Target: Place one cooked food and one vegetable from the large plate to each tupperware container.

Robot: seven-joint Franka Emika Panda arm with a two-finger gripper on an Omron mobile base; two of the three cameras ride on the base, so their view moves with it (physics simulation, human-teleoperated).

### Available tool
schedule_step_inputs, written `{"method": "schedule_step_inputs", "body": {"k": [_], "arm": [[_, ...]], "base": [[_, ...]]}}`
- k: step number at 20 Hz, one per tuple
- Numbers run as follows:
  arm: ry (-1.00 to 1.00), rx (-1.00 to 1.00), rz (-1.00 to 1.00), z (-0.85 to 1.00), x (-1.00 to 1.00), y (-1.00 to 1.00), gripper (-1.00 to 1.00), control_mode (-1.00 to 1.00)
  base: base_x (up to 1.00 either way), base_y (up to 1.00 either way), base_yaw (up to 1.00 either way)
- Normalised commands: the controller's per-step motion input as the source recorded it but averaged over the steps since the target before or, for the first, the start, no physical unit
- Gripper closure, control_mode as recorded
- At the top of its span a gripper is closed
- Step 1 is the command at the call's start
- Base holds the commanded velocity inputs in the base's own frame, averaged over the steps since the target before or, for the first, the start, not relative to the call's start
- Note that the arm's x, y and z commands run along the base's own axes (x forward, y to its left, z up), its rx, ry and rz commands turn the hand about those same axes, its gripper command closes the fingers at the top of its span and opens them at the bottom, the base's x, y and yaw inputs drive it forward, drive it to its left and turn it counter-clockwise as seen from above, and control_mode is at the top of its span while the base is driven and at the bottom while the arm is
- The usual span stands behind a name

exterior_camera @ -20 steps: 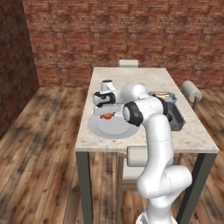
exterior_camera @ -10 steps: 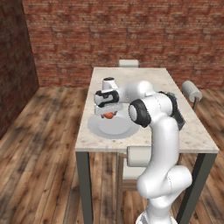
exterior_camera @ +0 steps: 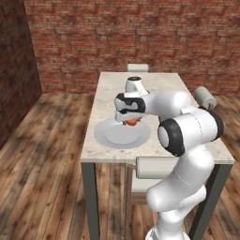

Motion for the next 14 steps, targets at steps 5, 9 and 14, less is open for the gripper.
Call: {"method": "schedule_step_inputs", "body": {"k": [5,9,14], "arm": [[-0.01,0.0,-0.01,0.82,-1.0,-0.55,1.0,-1.0],[-0.1,0.0,-0.03,0.47,-1.0,-0.45,1.0,-1.0],[-0.02,0.0,-0.04,0.42,-1.0,-0.29,1.0,-1.0]], "base": [[0.0,0.0,0.0],[0.0,0.0,0.0],[0.0,0.0,0.0]]}}
